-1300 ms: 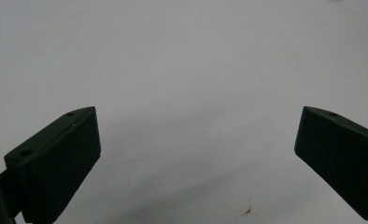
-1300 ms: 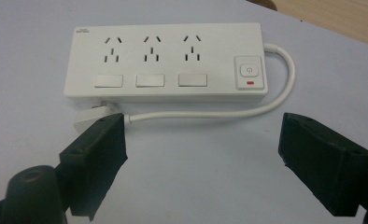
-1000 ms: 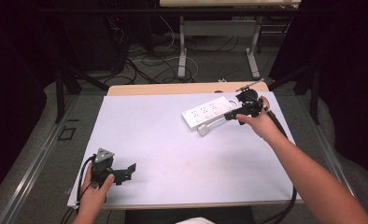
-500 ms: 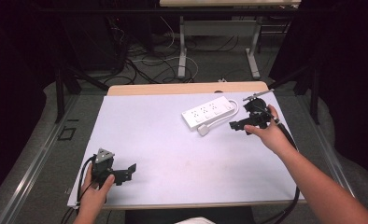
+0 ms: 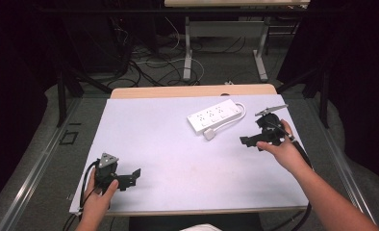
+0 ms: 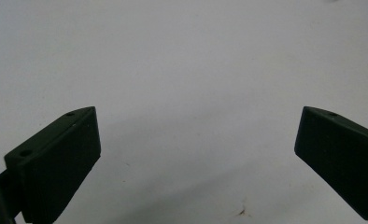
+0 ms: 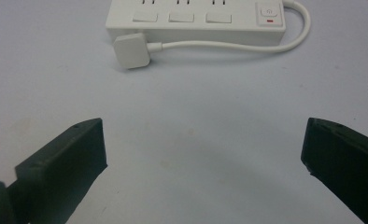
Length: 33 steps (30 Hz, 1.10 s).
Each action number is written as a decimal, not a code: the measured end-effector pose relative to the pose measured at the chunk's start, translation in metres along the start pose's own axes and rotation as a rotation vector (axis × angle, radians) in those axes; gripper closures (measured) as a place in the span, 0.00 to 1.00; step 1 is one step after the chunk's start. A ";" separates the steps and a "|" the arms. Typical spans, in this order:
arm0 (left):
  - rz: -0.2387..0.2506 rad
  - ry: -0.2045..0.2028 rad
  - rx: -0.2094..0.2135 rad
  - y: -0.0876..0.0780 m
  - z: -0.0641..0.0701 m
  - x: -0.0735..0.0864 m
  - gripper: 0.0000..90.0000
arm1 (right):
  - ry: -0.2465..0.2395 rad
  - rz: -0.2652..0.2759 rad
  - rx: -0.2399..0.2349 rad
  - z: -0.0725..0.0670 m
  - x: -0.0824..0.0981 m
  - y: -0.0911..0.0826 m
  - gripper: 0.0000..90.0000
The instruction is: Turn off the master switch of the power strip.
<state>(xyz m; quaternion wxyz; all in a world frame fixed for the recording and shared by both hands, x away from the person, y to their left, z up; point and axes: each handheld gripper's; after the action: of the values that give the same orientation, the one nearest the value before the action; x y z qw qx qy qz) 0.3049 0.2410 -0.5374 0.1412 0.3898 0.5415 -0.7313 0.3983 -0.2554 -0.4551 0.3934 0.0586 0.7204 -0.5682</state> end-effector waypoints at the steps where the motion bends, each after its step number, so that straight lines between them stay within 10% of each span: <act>1: 0.004 -0.002 -0.002 0.000 0.000 0.000 0.00 | -0.003 0.000 0.000 -0.001 0.002 -0.001 0.00; 16: 0.007 -0.014 -0.005 -0.001 0.001 0.000 0.00 | -0.027 0.051 -0.011 -0.014 0.041 -0.021 0.00; 33: 0.017 -0.017 -0.006 -0.001 0.001 0.001 0.00 | 0.059 0.077 -0.006 -0.005 0.095 -0.025 0.01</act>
<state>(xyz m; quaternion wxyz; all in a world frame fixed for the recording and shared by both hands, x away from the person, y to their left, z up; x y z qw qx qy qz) 0.3036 0.2402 -0.5372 0.1532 0.3874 0.5393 -0.7319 0.3182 -0.2940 -0.4958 0.3939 0.1017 0.7305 -0.5485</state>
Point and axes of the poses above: each handheld gripper's, and its own axes: y roughly forward along the jaws, x roughly out of its underside, z roughly to its right, and after that the axes turned 2 degrees about -z, right-handed
